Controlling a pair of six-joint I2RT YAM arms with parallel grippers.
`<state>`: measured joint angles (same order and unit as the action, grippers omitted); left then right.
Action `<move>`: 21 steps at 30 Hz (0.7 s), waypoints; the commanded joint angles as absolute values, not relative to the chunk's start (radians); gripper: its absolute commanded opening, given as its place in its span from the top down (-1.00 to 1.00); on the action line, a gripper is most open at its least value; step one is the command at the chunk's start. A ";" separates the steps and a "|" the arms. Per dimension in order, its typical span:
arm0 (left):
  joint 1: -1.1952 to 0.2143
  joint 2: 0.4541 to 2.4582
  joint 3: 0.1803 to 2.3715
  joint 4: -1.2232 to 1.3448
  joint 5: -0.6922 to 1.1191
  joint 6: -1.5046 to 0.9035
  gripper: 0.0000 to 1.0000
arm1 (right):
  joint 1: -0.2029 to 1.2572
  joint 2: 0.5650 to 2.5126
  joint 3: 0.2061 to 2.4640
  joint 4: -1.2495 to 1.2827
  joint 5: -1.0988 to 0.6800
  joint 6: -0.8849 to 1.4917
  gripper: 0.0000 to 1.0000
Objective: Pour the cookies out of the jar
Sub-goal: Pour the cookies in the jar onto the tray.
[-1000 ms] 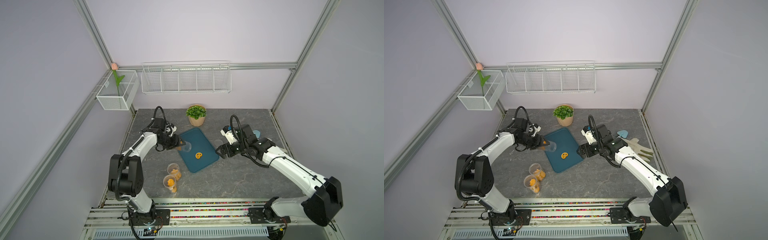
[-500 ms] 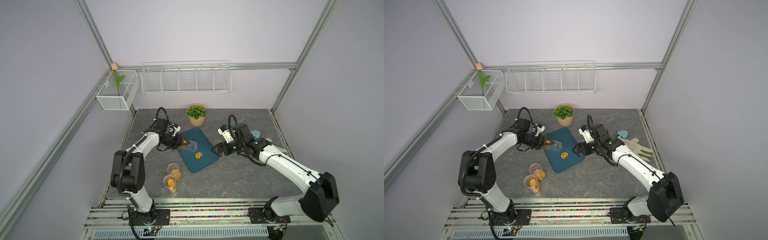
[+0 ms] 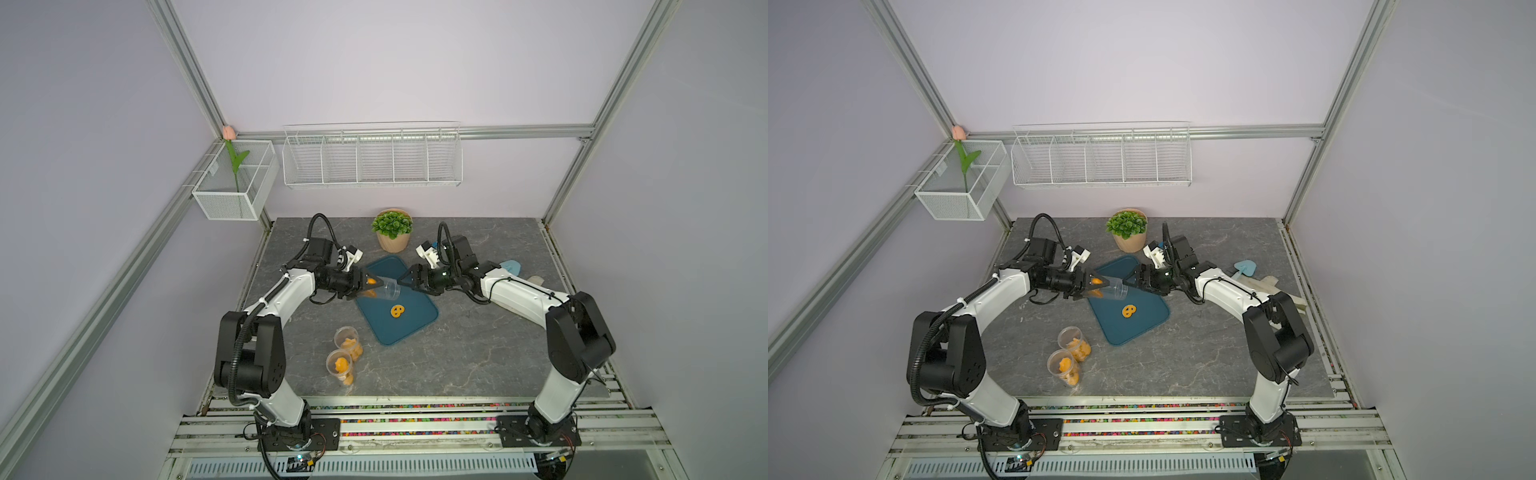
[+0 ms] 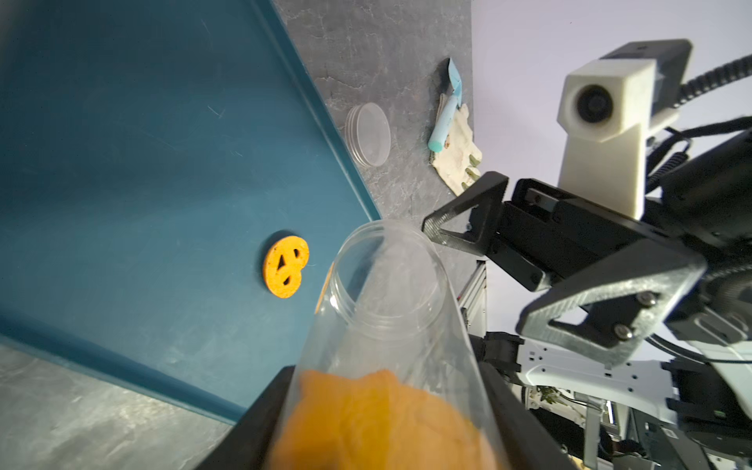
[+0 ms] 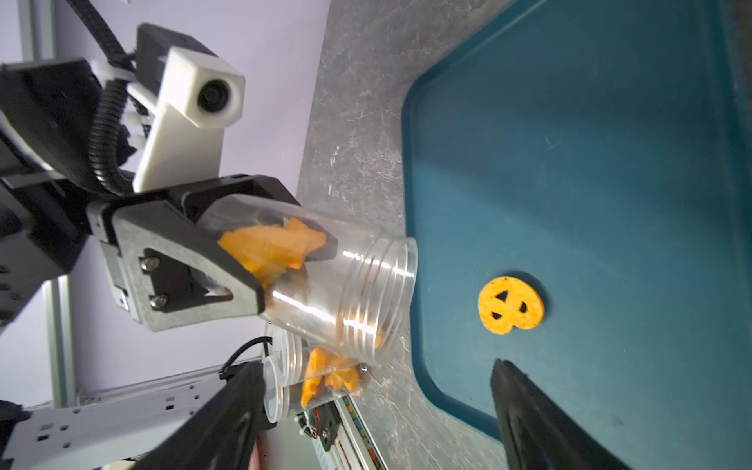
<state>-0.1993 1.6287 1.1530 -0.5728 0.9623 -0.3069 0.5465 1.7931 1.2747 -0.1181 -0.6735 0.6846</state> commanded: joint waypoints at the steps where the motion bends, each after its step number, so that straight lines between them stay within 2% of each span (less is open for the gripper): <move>1: -0.189 1.594 1.141 -0.523 1.025 -0.334 -0.25 | 0.547 1.820 1.306 -0.034 -0.743 0.787 -0.78; 4: -0.187 1.588 1.138 -0.527 1.023 -0.331 -0.25 | 0.554 1.836 1.312 0.032 -0.799 0.823 -0.83; 6: -0.186 1.589 1.137 -0.520 1.029 -0.333 -0.25 | 0.563 1.843 1.312 0.073 -0.833 0.847 -0.96; 7: -0.186 1.591 1.136 -0.516 1.033 -0.336 -0.25 | 0.567 1.849 1.310 0.088 -0.851 0.857 -0.97; 10: -0.184 1.594 1.141 -0.511 1.040 -0.339 -0.25 | 0.571 1.859 1.288 0.151 -0.883 0.898 -0.66; 15: -0.179 1.600 1.138 -0.499 1.050 -0.345 -0.25 | 0.572 1.861 1.242 0.270 -0.919 0.970 0.22; 17: -0.177 1.600 1.137 -0.490 1.057 -0.353 -0.25 | 0.572 1.859 1.223 0.317 -0.927 0.998 0.38; 21: -0.170 1.595 1.120 -0.437 1.087 -0.399 -0.26 | 0.573 1.859 1.199 0.387 -0.932 1.042 0.50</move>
